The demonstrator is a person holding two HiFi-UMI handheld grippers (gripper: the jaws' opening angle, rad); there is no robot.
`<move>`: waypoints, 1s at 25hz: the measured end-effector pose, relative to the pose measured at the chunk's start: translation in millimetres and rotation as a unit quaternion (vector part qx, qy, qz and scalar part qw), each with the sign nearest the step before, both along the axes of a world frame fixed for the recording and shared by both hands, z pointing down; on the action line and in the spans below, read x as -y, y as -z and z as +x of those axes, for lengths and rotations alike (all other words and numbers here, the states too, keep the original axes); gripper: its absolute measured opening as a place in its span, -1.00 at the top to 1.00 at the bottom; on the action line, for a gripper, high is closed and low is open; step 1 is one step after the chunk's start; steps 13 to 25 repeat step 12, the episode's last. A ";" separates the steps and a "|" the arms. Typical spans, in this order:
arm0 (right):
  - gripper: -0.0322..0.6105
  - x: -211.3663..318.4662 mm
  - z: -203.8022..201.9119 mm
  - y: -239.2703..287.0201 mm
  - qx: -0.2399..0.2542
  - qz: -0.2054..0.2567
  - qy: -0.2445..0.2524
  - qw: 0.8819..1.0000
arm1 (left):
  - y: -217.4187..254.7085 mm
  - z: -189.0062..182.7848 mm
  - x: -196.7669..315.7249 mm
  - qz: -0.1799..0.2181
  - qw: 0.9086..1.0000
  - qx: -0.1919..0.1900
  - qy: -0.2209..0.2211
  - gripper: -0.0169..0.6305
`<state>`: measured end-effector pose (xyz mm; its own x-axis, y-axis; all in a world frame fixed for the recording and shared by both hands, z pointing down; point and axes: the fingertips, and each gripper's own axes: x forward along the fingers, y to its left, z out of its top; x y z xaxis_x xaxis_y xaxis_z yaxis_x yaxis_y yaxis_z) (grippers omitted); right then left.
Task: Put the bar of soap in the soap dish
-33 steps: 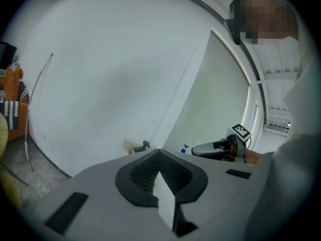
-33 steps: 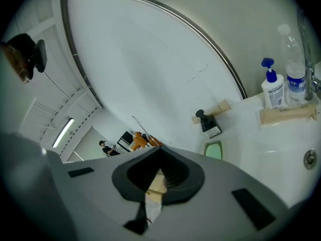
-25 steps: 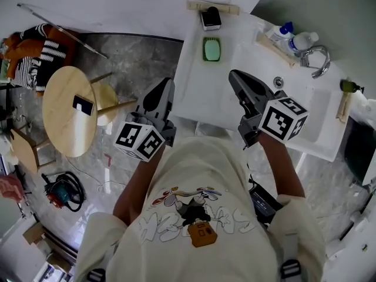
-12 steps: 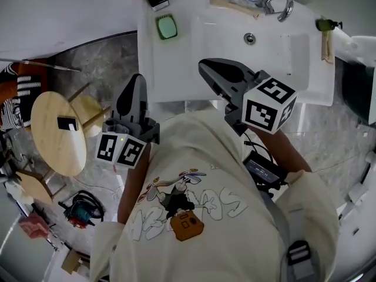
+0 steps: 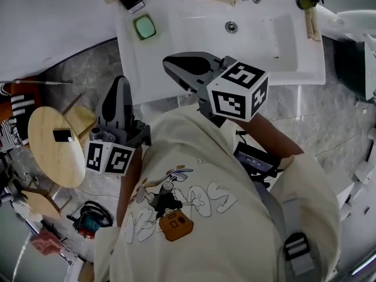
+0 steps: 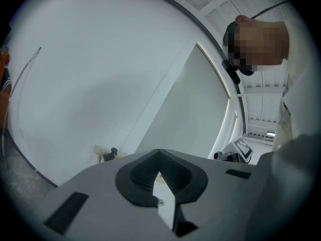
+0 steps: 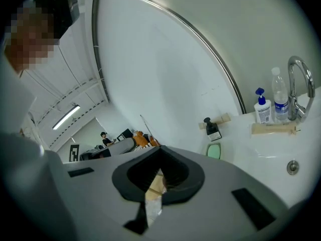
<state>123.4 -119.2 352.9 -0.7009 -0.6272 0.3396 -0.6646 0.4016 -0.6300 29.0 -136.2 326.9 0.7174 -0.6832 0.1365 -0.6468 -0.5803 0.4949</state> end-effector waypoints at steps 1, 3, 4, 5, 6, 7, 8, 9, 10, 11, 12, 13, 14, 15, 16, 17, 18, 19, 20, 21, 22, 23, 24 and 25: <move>0.88 -0.5 -1.7 0.2 0.002 0.000 0.001 1.000 | 0.7 -1.3 -0.4 0.000 1.000 0.000 0.001 0.92; 0.88 -0.4 -6.4 1.2 0.004 0.001 0.006 1.000 | 3.2 -3.3 -0.1 0.003 1.000 0.001 0.002 0.92; 0.88 -0.2 -8.1 1.9 0.004 0.003 0.010 1.000 | 4.6 -3.2 0.2 0.006 1.000 0.001 0.003 0.92; 0.88 -0.4 -9.0 2.6 0.003 0.005 0.014 1.000 | 5.6 -2.4 0.0 0.008 1.000 0.001 0.004 0.92; 0.88 -1.1 -9.3 3.1 0.000 0.008 0.017 1.000 | 6.3 -1.2 -1.0 0.010 1.000 0.000 0.004 0.92; 0.88 -3.1 -9.3 3.5 -0.004 0.010 0.019 1.000 | 6.4 0.2 -2.9 0.009 1.000 -0.001 0.003 0.92; 0.88 -6.9 -8.8 3.5 -0.009 0.010 0.019 1.000 | 5.8 2.1 -6.3 0.006 1.000 -0.002 0.001 0.92; 0.88 -13.4 -8.0 2.7 -0.016 0.007 0.017 1.000 | 4.1 4.3 -12.1 0.000 1.000 -0.003 -0.004 0.92; 0.88 -22.6 -7.1 1.0 -0.024 0.002 0.013 1.000 | 1.5 6.6 -20.2 -0.010 1.000 -0.004 -0.010 0.92; 0.88 -33.5 -6.2 -1.5 -0.033 -0.005 0.008 0.999 | -1.7 8.8 -29.8 -0.021 1.000 -0.004 -0.017 0.92; 0.88 -45.0 -5.3 -4.4 -0.042 -0.013 0.003 0.999 | -5.2 11.0 -40.0 -0.033 0.999 -0.005 -0.023 0.92; 0.88 -45.0 -5.3 -4.4 -0.042 -0.013 0.003 0.999 | -5.2 11.0 -40.0 -0.033 0.999 -0.005 -0.023 0.92; 0.88 -45.0 -5.3 -4.4 -0.042 -0.013 0.003 0.999 | -5.2 11.0 -40.0 -0.033 0.999 -0.005 -0.023 0.92; 0.88 -45.0 -5.3 -4.4 -0.042 -0.013 0.003 0.999 | -5.2 11.0 -40.0 -0.033 0.999 -0.005 -0.023 0.92; 0.88 -45.0 -5.3 -4.4 -0.042 -0.013 0.003 0.999 | -5.2 11.0 -40.0 -0.033 0.999 -0.005 -0.023 0.92; 0.88 -45.0 -5.3 -4.4 -0.042 -0.013 0.003 0.999 | -5.2 11.0 -40.0 -0.033 0.999 -0.005 -0.023 0.92; 0.88 -45.0 -5.3 -4.4 -0.042 -0.013 0.003 0.999 | -5.2 11.0 -40.0 -0.033 0.999 -0.005 -0.023 0.92; 0.88 -45.0 -5.3 -4.4 -0.042 -0.013 0.003 0.999 | -5.2 11.0 -40.0 -0.033 0.999 -0.005 -0.023 0.92; 0.88 -45.0 -5.3 -4.4 -0.042 -0.013 0.003 0.999 | -5.2 11.0 -40.0 -0.033 0.999 -0.005 -0.023 0.92; 0.88 -45.0 -5.3 -4.4 -0.042 -0.013 0.003 0.999 | -5.2 11.0 -40.0 -0.033 0.999 -0.005 -0.023 0.92; 0.88 -45.0 -5.3 -4.4 -0.042 -0.013 0.003 0.999 | -5.2 11.0 -40.0 -0.033 0.999 -0.005 -0.023 0.92; 0.88 -45.0 -5.3 -4.4 -0.042 -0.013 0.003 0.999 | -5.2 11.0 -40.0 -0.033 0.999 -0.005 -0.023 0.92; 0.88 -45.0 -5.3 -4.4 -0.042 -0.013 0.003 0.999 | -5.2 11.0 -40.0 -0.033 0.999 -0.005 -0.023 0.92; 0.88 -45.0 -5.3 -4.4 -0.042 -0.013 0.003 0.999 | -5.2 11.0 -40.0 -0.033 0.999 -0.005 -0.023 0.92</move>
